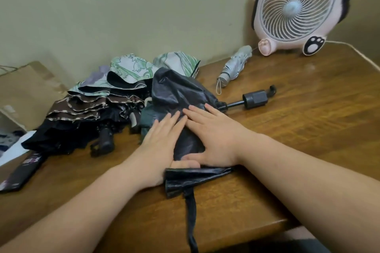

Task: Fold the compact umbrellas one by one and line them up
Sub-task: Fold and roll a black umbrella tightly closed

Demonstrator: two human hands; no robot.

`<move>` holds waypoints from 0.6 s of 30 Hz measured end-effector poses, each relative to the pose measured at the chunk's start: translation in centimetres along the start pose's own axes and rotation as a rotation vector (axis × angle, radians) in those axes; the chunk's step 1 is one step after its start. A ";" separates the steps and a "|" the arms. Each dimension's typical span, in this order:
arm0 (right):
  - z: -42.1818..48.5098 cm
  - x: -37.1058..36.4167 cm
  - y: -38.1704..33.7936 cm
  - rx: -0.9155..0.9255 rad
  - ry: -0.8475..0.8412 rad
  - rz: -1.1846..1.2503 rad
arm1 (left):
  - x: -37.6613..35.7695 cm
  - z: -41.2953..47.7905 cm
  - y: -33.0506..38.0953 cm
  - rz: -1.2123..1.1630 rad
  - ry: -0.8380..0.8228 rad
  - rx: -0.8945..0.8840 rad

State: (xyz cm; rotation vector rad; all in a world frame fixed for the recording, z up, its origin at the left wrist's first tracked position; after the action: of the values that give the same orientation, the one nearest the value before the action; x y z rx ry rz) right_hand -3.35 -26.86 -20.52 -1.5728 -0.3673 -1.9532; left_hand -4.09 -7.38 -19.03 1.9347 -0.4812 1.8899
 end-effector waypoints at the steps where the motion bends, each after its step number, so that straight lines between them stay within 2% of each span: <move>1: 0.0 -0.1 0.1 -0.006 0.008 0.019 | -0.2 -0.3 -0.1 -0.018 0.004 0.002; 6: -0.4 1.6 0.5 -0.004 0.020 0.094 | 0.1 -0.8 0.5 -0.069 -0.064 -0.002; 8: -1.1 3.2 1.5 -0.113 0.208 0.211 | 0.2 -0.7 0.2 -0.045 -0.086 -0.004; 10: -2.0 4.9 3.6 -0.416 0.531 0.454 | 0.0 -0.6 -0.1 -0.033 -0.093 -0.007; 11: -2.3 5.4 4.7 -0.578 0.619 0.620 | -0.1 -0.6 -0.2 -0.037 -0.091 -0.008; 12: -2.6 5.7 5.6 -0.696 0.607 0.742 | -0.1 -0.6 -0.1 -0.042 -0.091 -0.009; 13: -2.8 5.7 6.2 -0.743 0.510 0.804 | -0.1 -0.6 0.0 -0.049 -0.092 -0.010; 15: -3.1 5.6 5.9 -0.691 0.275 0.858 | 0.1 -0.5 0.1 -0.066 -0.097 -0.010; 18: -3.4 5.4 4.8 -0.578 0.055 0.964 | 0.3 -0.3 0.3 -0.069 -0.105 -0.014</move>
State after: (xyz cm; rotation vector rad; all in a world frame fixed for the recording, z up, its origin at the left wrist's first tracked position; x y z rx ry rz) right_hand -3.75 -34.01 -16.98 -1.5645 0.9054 -1.3444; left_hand -4.54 -7.47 -18.74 2.0223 -0.4504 1.7448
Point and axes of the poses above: each hand's wrist, its own z-axis towards the middle knuckle, its own x-axis out of the back of the hand, y = z × x, the point moved 1 cm from there along z, towards the middle knuckle, and after that the axes turned 4 degrees about y, right-handed, at the moved point
